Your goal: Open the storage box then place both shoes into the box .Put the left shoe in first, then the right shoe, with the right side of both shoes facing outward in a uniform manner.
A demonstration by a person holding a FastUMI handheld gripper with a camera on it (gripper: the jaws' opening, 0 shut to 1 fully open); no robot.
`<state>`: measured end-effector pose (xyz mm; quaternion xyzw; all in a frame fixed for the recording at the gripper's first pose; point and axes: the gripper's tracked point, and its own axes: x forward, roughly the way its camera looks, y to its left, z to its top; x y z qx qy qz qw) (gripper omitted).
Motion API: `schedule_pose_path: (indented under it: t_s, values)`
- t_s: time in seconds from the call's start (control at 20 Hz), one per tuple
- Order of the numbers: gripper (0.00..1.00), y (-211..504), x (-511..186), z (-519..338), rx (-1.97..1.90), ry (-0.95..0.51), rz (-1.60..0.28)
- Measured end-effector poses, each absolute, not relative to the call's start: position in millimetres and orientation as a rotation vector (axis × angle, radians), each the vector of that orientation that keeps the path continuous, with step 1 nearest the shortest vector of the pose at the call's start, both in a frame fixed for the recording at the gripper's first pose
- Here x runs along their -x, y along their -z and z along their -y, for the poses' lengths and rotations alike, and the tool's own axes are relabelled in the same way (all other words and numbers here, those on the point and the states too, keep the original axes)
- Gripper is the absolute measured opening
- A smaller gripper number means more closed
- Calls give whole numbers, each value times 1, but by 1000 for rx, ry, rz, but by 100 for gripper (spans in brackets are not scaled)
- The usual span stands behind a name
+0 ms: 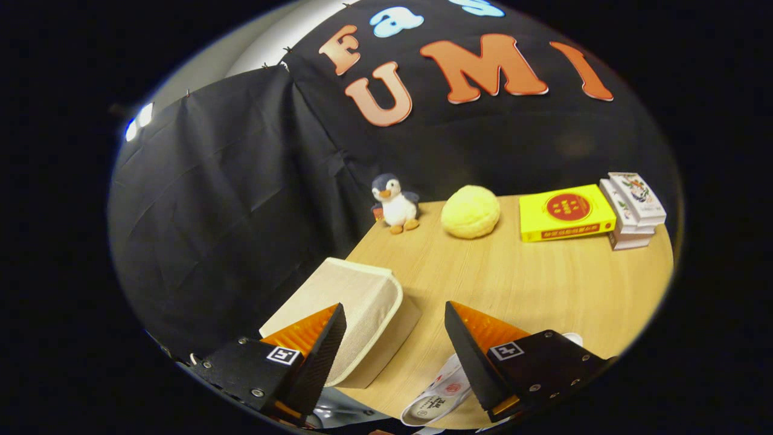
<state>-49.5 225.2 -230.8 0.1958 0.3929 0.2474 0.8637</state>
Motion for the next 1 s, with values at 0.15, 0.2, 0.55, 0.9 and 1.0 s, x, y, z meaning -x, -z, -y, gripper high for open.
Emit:
schedule_pose_path:
  t_s: [0.15, 0.2, 0.55, 0.9, 1.0]
  values:
    - [98, 250, 63, -253, -481, -582, -919]
    - [98, 255, 68, -261, -500, -602, -942]
    - [98, 298, 94, -310, -614, -668, -1108]
    - [97, 305, 94, -338, -819, -695, -1181]
    - [92, 303, 92, -344, -864, -678, -1219]
